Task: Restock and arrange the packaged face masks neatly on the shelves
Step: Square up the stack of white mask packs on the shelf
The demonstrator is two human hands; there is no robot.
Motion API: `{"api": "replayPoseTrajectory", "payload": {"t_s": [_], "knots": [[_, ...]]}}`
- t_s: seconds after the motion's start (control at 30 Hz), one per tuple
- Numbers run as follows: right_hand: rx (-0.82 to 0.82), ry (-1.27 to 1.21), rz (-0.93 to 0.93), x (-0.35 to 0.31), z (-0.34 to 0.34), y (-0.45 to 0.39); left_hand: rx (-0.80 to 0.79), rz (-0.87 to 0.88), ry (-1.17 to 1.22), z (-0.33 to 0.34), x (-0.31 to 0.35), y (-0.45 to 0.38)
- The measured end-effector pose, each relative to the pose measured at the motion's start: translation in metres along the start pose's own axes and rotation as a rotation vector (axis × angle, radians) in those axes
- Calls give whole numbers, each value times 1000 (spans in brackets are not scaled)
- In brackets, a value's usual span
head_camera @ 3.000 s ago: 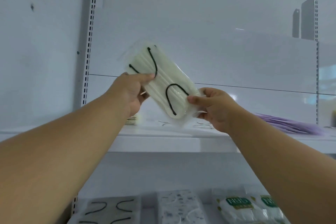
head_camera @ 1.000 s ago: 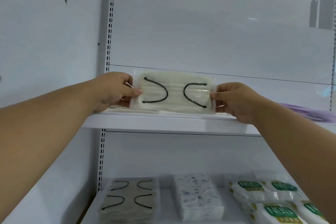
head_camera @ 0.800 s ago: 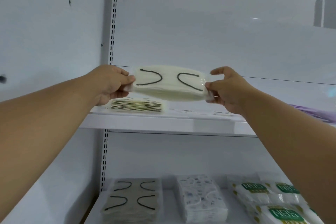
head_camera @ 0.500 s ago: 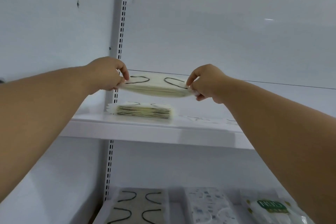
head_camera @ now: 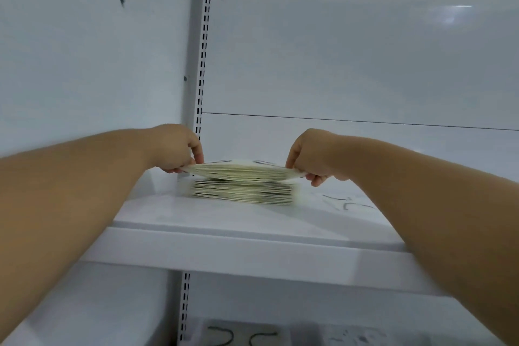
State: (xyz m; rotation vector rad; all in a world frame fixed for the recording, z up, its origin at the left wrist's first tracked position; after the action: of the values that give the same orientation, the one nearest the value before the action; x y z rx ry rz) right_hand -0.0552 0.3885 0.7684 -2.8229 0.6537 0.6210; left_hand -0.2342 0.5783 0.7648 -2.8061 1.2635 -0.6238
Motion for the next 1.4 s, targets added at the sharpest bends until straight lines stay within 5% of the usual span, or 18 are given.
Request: {"api": "replayPoseTrajectory", "payload": {"t_s": [0.93,1.4], "knots": [[95,398,6,2,7,-6,137,134,-295,-2,20,4],[285,241,-66,3,-20,34,174,301,-323,10,111,36]]}}
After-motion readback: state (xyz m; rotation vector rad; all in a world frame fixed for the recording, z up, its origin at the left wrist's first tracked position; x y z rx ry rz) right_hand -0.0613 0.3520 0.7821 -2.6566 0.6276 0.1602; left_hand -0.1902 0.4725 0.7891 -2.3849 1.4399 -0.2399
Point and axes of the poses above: each hand's wrist, its own y-axis away from the middle knuckle, its own z-axis out of the palm, x = y × z, the point moved 6 cm from there along -y, towards the middle knuckle, and after that the axes turned 15 degrees about -x, right-handed, at the moved point
